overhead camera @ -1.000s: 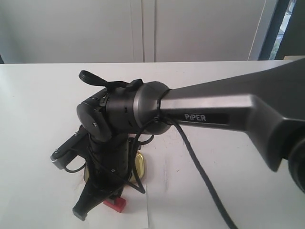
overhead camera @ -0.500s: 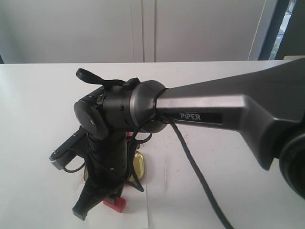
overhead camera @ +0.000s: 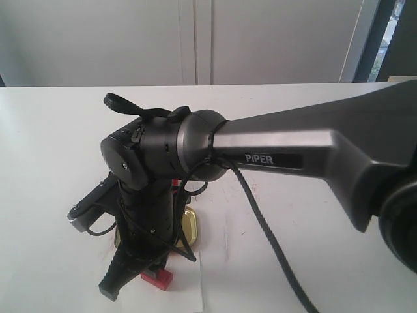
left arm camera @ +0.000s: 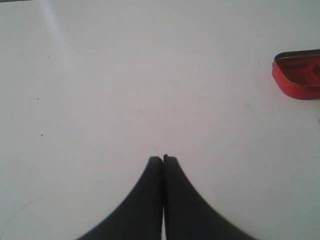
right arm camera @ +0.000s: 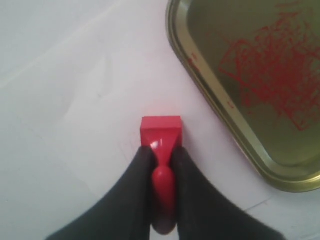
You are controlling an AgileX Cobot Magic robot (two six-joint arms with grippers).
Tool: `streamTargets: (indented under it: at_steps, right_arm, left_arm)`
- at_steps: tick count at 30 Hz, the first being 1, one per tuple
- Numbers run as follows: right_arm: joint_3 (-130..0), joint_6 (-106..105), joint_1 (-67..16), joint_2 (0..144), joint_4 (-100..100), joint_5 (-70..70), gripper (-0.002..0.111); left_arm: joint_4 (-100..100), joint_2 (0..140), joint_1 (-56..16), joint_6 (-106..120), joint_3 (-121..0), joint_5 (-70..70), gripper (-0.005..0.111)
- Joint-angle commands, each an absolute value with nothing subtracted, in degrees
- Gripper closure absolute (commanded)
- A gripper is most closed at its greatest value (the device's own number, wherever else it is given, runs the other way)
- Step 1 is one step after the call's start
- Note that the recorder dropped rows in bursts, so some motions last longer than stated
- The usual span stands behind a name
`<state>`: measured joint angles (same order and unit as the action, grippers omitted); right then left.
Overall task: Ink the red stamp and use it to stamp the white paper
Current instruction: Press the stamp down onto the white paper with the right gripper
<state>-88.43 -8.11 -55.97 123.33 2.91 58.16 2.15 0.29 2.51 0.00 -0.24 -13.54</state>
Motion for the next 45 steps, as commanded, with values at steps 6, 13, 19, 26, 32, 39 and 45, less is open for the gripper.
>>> streamTargets:
  at_steps: [6, 13, 19, 26, 32, 39, 45]
  right_arm:
    - [-86.19, -8.94, -55.97, 129.54, 3.11, 52.12, 0.108]
    - [-86.19, -8.94, -55.97, 129.54, 3.11, 50.47, 0.108]
    - [-86.19, -8.55, -55.97, 128.6, 3.29, 50.82, 0.108]
    - [-86.19, -7.32, -55.97, 126.17, 3.18, 51.31, 0.108]
    - [-86.19, -7.05, -55.97, 123.8, 3.08, 51.76, 0.108]
    - [-86.19, -6.1, -55.97, 121.72, 2.93, 52.63, 0.108]
    - [-86.19, -5.53, -55.97, 120.0, 2.45, 52.63, 0.108]
  left_arm:
    - [2.5, 0.0, 2.69, -0.38, 0.0, -13.34, 0.107]
    - [2.5, 0.0, 2.69, -0.38, 0.0, -13.34, 0.107]
    - [2.5, 0.0, 2.69, -0.38, 0.0, -13.34, 0.107]
    - [2.5, 0.0, 2.69, -0.38, 0.0, -13.34, 0.107]
    - [2.5, 0.0, 2.69, -0.38, 0.0, -13.34, 0.107]
    - [2.5, 0.0, 2.69, -0.38, 0.0, -13.34, 0.107]
    - [2.5, 0.0, 2.69, -0.38, 0.0, -13.34, 0.107]
